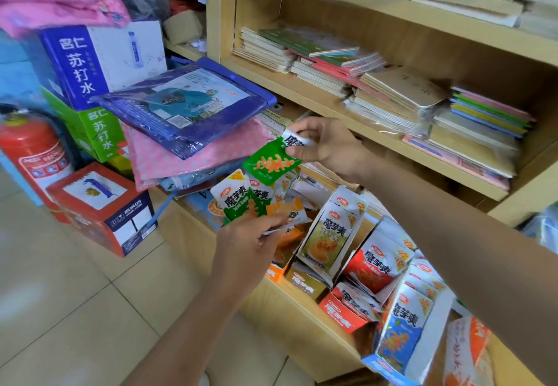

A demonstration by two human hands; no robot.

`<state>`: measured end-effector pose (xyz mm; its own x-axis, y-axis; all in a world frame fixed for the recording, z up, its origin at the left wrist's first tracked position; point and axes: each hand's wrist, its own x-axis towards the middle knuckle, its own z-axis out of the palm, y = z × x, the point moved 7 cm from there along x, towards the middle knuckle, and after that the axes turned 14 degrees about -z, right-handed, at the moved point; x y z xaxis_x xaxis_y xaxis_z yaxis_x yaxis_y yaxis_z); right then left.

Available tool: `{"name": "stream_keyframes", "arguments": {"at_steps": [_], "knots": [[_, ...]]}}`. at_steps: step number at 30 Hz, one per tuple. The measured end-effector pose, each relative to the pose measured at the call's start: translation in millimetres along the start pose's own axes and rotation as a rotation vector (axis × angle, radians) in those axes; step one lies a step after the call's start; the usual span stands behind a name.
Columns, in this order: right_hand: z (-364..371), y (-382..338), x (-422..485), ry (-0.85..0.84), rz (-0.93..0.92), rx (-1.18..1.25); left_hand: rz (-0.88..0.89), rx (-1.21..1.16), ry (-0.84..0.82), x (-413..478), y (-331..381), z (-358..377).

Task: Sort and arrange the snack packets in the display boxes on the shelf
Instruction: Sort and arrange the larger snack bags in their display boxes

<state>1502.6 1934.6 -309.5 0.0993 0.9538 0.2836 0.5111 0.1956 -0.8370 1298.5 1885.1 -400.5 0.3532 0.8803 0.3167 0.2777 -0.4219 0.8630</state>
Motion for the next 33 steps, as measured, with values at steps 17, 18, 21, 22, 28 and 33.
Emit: {"name": "stream_keyframes", "arguments": {"at_steps": [17,18,21,22,28,33], "knots": [[0.1,-8.3,-49.6,0.14,-0.147,-0.274,-0.192,-0.006,0.142,17.1,-26.6,-17.2],[0.6,-4.6,-64.0,0.147,-0.107,-0.238,-0.234,-0.027,0.176,19.4,-31.1,-18.0],[16.8,3.8,-95.0,0.038,-0.116,-0.26,-0.304,-0.147,0.214,24.9,-39.5,-17.4],[22.7,7.8,-99.8,0.005,-0.113,-0.287,-0.302,-0.173,0.2,26.2,-37.9,-15.8],[38.6,20.7,-80.6,-0.119,-0.135,-0.272,-0.274,-0.193,0.074,33.8,-24.0,-10.7],[41.5,33.2,-66.8,-0.133,-0.205,-0.489,-0.271,-0.276,-0.021,42.0,-14.4,-10.9]]}}
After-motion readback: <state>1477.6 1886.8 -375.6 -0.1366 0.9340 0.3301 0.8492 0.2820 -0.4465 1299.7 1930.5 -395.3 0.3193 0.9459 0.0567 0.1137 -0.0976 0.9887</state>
